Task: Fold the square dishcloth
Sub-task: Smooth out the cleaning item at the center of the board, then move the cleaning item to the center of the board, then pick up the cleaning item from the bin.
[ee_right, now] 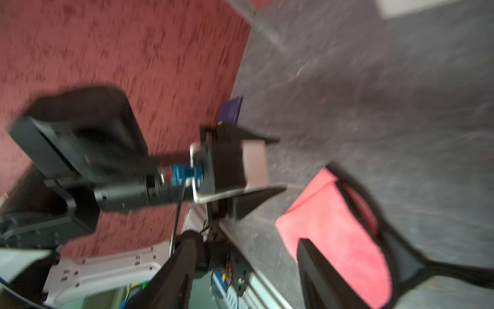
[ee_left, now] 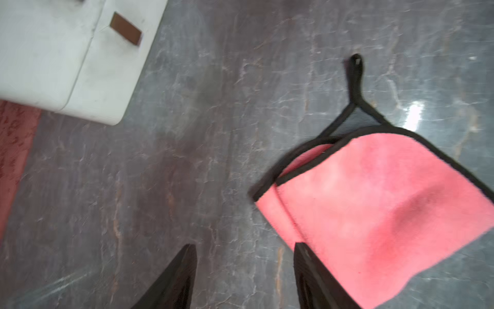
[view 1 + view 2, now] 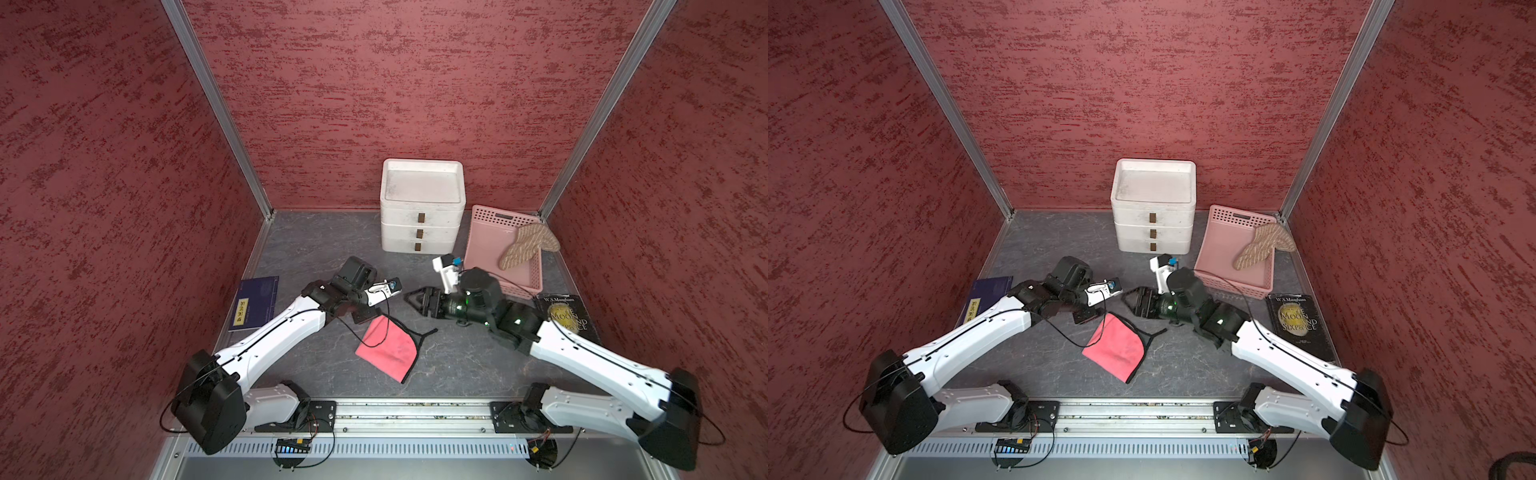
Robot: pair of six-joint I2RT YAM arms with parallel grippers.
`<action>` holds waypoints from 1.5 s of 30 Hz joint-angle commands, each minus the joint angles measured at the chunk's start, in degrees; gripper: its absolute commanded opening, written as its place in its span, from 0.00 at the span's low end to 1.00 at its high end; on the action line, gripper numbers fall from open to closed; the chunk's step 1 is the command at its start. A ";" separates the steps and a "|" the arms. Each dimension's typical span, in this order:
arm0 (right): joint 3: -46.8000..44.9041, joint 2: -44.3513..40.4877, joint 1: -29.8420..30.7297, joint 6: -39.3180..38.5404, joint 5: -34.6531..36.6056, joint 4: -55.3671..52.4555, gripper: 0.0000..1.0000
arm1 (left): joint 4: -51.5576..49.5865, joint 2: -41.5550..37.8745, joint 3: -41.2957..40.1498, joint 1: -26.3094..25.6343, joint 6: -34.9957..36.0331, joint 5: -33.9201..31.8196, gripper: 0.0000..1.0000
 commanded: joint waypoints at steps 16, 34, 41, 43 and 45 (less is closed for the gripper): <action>29.16 25.13 -41.85 -13.59 23.61 -37.24 0.87 | 12.97 22.80 -7.31 -6.26 2.20 -12.00 0.60; 43.26 53.48 -39.91 6.91 31.15 -37.45 0.74 | 4.63 11.08 -0.09 26.88 12.63 1.62 0.59; 45.70 59.76 -40.69 15.85 34.31 -38.02 0.65 | 4.49 9.78 -0.94 30.13 14.52 5.17 0.60; 46.32 61.05 -41.08 17.48 34.78 -37.87 0.65 | 4.05 9.52 -0.81 30.96 14.65 6.13 0.60; 47.22 62.28 -41.56 18.40 36.11 -37.79 0.64 | 3.55 8.64 -1.16 31.61 15.07 6.78 0.60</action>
